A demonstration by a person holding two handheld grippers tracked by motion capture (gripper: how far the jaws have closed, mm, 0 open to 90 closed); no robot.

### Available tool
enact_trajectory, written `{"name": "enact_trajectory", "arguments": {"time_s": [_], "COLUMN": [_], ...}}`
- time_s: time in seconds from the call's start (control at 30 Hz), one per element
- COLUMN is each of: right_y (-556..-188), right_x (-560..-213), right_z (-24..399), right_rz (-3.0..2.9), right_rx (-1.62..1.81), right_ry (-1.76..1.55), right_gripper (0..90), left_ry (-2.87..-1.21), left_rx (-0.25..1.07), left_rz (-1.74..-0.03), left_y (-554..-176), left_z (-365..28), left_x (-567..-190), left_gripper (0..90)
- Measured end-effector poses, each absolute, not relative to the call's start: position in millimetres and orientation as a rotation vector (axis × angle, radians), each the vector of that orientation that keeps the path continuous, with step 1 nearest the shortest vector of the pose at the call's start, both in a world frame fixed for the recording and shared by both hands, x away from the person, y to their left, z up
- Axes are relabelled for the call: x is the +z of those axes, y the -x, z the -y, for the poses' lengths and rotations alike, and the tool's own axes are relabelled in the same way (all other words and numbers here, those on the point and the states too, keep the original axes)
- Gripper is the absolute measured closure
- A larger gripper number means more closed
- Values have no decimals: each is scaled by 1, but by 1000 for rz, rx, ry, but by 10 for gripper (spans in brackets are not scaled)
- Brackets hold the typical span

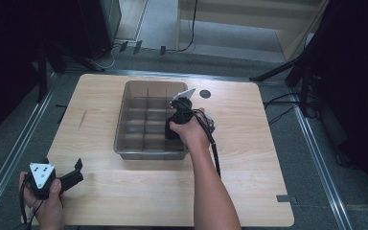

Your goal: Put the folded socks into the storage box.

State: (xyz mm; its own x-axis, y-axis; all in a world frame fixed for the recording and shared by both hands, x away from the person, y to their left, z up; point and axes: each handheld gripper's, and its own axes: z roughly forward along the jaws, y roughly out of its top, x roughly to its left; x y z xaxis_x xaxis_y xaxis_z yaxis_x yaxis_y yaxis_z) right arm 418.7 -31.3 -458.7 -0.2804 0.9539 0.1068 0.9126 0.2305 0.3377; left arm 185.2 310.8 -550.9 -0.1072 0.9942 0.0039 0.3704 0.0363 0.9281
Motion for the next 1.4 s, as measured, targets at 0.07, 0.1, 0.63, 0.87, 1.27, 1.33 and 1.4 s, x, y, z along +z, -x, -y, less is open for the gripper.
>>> {"name": "enact_trajectory", "arguments": {"time_s": [0.07, 0.1, 0.63, 0.87, 1.27, 1.33, 1.4], "right_y": [-417, -415, -412, -412, -417, -419, -419], "right_x": [-459, -460, -472, -482, -486, -479, -476], "right_z": [28, 25, 11, 6, 1, 3, 4], "right_rz": [-2366, -2360, -2348, -2379, -2420, -2423, -2432], "right_rx": [481, 463, 314, 263, 153, 162, 169], "right_ry": [-1776, -1756, -1737, -1711, -1753, -1782, -1786], "right_gripper": [722, 722, 731, 734, 689, 687, 683], "left_ry": [-1416, -1415, -1407, -1408, -1409, -1409, -1410], "left_rx": [1068, 1067, 1063, 1064, 1062, 1063, 1064], "left_rz": [-1581, -1583, -1600, -1600, -1604, -1604, -1604], "left_y": [-185, -185, -186, -186, -186, -186, -186], "left_z": [-311, -311, -312, -312, -312, -312, -312], "left_x": [-551, -551, -551, -551, -551, -551, -551], "left_gripper": [0, 0, 0, 0, 0, 0, 0]}}
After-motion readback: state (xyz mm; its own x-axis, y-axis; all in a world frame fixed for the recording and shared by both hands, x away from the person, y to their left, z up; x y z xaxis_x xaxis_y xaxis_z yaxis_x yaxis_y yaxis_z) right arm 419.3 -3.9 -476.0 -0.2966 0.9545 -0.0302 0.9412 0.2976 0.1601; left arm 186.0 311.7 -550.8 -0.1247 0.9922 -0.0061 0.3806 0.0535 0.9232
